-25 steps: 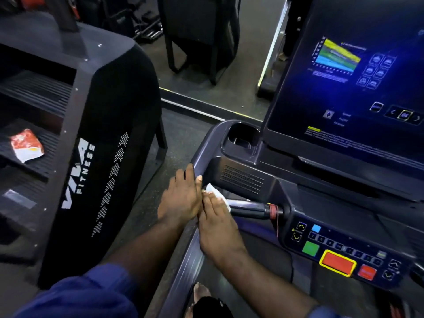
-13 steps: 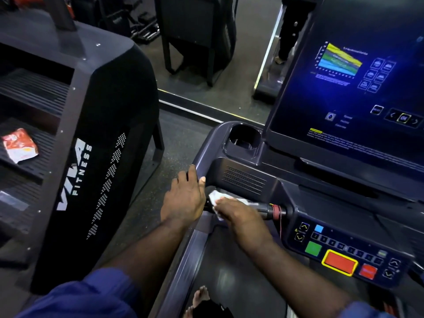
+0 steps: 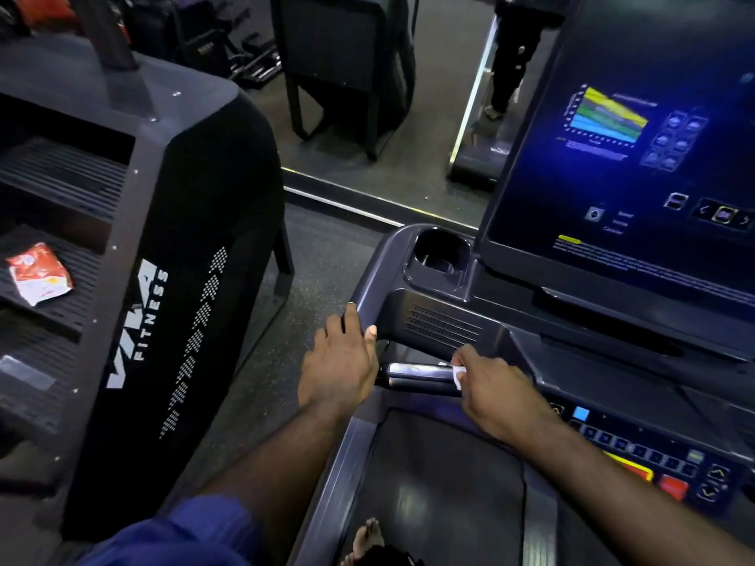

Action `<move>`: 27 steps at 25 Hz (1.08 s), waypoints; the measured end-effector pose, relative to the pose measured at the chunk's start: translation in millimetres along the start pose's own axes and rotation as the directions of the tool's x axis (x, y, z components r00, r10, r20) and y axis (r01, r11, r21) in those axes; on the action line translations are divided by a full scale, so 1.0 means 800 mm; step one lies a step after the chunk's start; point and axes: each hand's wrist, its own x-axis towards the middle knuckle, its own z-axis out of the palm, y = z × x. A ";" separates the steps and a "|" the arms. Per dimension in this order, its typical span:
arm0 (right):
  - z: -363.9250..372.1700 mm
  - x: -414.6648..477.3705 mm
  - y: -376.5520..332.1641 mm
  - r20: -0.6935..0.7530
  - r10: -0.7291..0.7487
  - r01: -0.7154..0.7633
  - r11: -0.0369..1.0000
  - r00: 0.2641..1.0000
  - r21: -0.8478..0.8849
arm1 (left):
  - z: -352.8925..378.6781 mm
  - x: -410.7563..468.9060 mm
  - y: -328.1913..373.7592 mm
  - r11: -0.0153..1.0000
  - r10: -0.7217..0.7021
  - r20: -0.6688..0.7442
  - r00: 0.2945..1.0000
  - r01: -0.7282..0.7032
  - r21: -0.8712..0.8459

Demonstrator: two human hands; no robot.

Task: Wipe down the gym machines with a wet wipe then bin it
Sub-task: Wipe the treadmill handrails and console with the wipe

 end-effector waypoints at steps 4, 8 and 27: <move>0.013 0.058 -0.071 0.074 0.114 -0.109 0.992 0.991 -0.069 | 0.003 0.004 -0.002 0.999 -0.020 0.019 1.000 0.021 -0.048; 0.040 0.062 -0.121 -0.045 -0.053 0.052 0.999 0.998 -0.016 | -0.001 0.003 -0.004 0.994 -0.018 0.022 1.000 0.020 -0.106; 0.058 0.039 -0.041 -0.086 -0.287 0.283 0.958 0.954 -0.049 | -0.010 0.001 -0.002 0.973 -0.083 0.005 0.997 0.082 -0.216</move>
